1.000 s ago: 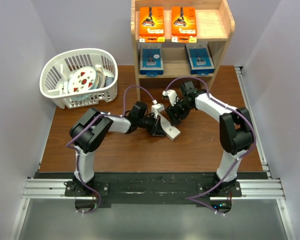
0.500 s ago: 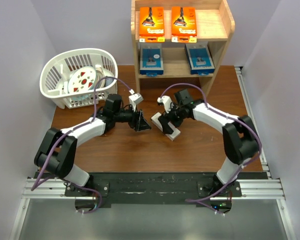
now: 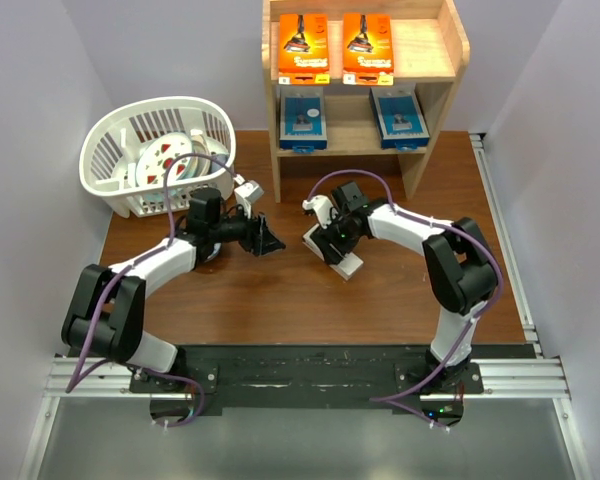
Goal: Place and organize the shaving razors onto the shelf
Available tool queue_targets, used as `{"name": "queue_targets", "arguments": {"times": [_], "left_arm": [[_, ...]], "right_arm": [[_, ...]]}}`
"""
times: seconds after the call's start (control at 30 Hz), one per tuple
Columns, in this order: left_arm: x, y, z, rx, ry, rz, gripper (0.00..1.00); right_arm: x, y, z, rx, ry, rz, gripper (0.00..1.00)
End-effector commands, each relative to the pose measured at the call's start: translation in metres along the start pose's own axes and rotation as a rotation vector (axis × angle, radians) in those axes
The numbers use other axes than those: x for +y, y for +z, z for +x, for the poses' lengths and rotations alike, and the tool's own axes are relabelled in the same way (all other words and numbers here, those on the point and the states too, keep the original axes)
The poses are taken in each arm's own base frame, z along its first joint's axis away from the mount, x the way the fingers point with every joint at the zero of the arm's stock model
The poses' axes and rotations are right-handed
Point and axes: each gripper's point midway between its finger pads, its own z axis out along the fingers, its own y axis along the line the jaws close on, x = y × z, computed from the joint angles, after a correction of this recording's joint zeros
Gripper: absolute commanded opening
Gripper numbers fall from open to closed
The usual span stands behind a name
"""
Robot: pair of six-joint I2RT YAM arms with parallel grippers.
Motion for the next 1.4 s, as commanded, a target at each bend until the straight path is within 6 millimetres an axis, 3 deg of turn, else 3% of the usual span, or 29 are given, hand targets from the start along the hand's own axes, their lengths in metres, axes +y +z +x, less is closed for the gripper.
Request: {"name": "queue_targets", "arguments": {"times": [0.0, 0.07, 0.1, 0.3, 0.4, 0.5, 0.63, 0.67, 0.73, 0.77, 0.83, 0.87, 1.0, 1.2, 1.23, 1.27, 1.37], "left_arm": [[0.002, -0.006, -0.019, -0.070, 0.045, -0.009, 0.68], [0.003, -0.005, -0.022, -0.076, 0.053, -0.010, 0.68], [0.004, -0.004, -0.024, -0.077, 0.056, -0.011, 0.68], [0.012, 0.003, -0.033, -0.087, 0.060, -0.011, 0.67], [0.012, 0.008, -0.039, -0.091, 0.059, 0.008, 0.67], [0.014, 0.011, -0.040, -0.089, 0.051, 0.013, 0.66], [0.015, 0.013, -0.039, -0.091, 0.042, 0.020, 0.66], [0.015, 0.013, -0.040, -0.091, 0.042, 0.022, 0.66], [0.016, 0.015, -0.039, -0.088, 0.041, 0.021, 0.66], [0.017, 0.015, -0.040, -0.087, 0.048, 0.022, 0.66], [0.019, 0.016, -0.040, -0.085, 0.047, 0.020, 0.66], [0.019, 0.017, -0.041, -0.087, 0.048, 0.021, 0.66], [0.018, 0.018, -0.039, -0.084, 0.041, 0.030, 0.65], [0.016, 0.017, -0.033, -0.084, 0.029, 0.035, 0.65], [0.016, 0.016, -0.034, -0.088, 0.033, 0.034, 0.65], [0.015, 0.015, -0.032, -0.085, 0.030, 0.033, 0.65], [0.014, 0.014, -0.029, -0.085, 0.035, 0.035, 0.65]], "right_arm": [[-0.008, -0.042, -0.026, -0.069, -0.012, 0.081, 0.58], [-0.004, -0.060, -0.033, -0.091, -0.020, 0.084, 0.55], [-0.005, -0.077, -0.047, -0.134, -0.027, 0.095, 0.54], [0.018, -0.206, -0.119, -0.465, -0.080, 0.123, 0.54], [0.020, -0.270, -0.146, -0.630, -0.065, 0.196, 0.53], [0.012, -0.322, -0.165, -0.749, -0.017, 0.283, 0.52], [-0.016, -0.386, -0.184, -0.913, 0.102, 0.393, 0.50], [-0.030, -0.415, -0.189, -0.974, 0.131, 0.458, 0.50], [-0.055, -0.433, -0.195, -1.010, 0.200, 0.536, 0.50], [-0.067, -0.461, -0.197, -1.062, 0.230, 0.611, 0.50], [-0.084, -0.469, -0.204, -1.076, 0.251, 0.677, 0.51], [-0.089, -0.491, -0.210, -1.127, 0.245, 0.735, 0.52], [-0.106, -0.512, -0.225, -1.160, 0.153, 0.862, 0.53], [-0.141, -0.508, -0.234, -1.148, 0.167, 0.982, 0.53], [-0.151, -0.499, -0.235, -1.133, 0.185, 0.980, 0.52], [-0.162, -0.509, -0.230, -1.153, 0.227, 0.992, 0.52], [-0.184, -0.507, -0.226, -1.151, 0.272, 0.989, 0.52]]}}
